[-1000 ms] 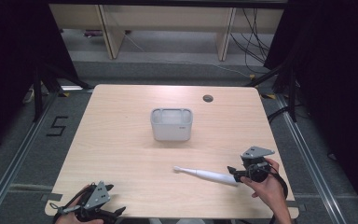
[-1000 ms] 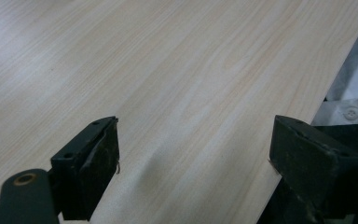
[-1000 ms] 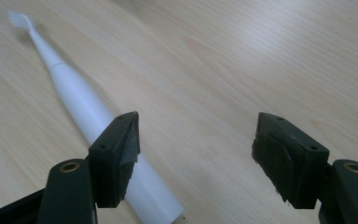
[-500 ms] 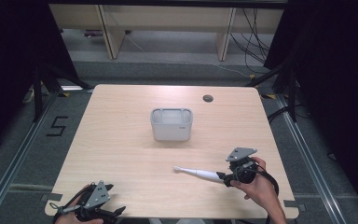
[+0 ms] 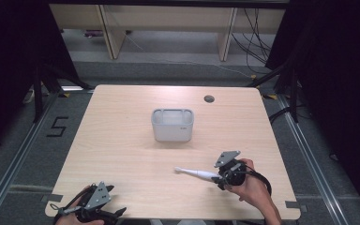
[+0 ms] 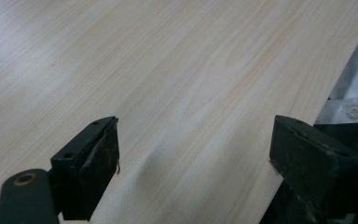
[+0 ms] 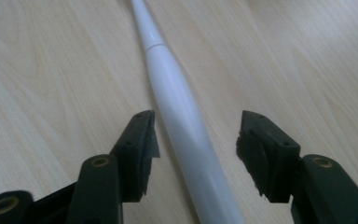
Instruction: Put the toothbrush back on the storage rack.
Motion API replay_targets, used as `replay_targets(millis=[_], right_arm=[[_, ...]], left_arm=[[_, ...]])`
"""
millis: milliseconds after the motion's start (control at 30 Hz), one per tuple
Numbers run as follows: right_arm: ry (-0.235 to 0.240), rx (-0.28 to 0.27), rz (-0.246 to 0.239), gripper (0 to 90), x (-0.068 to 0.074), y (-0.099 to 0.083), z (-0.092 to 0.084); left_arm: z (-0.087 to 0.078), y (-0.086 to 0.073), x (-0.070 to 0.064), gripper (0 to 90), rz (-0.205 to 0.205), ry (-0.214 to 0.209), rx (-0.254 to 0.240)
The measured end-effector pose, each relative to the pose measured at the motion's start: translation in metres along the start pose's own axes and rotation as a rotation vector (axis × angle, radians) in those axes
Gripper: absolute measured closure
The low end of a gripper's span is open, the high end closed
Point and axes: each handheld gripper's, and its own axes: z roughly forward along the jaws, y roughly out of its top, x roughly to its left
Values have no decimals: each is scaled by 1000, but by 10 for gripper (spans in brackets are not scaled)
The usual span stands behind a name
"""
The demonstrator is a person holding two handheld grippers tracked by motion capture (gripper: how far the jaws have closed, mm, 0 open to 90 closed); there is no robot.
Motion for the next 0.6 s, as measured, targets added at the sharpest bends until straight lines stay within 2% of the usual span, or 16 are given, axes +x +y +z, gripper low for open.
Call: replay_targets(millis=[33,67,133,233,333,367,400,433,533,567,600], right_arm=[[9,5,-5,480,1,1,2],[6,4,-31,490,0,3,3],[23,23,-26,514,2,7,6],[31,44,-45,540,1,12,10],[35,60,-56,551,1,16,12],[42,74,-52,553,1,18,15],[45,89,-75,564,0,20,17],[52,98,-71,568,0,21,18],[67,111,-97,584,-2,25,23],[70,128,-86,588,-1,26,24],[78,128,-99,589,-2,27,25]], left_arm=[[0,0,0,157,-8,4,3],[0,0,1,157,5,8,3],[0,0,0,157,-6,4,5],[0,0,2,157,12,2,11],[0,0,0,157,-4,7,1],[0,0,0,157,4,2,3],[0,0,1,157,-3,3,7],[-1,0,2,157,18,9,13],[-1,0,2,157,8,10,-2],[0,0,0,157,-11,-1,-3],[0,0,1,157,6,4,7]])
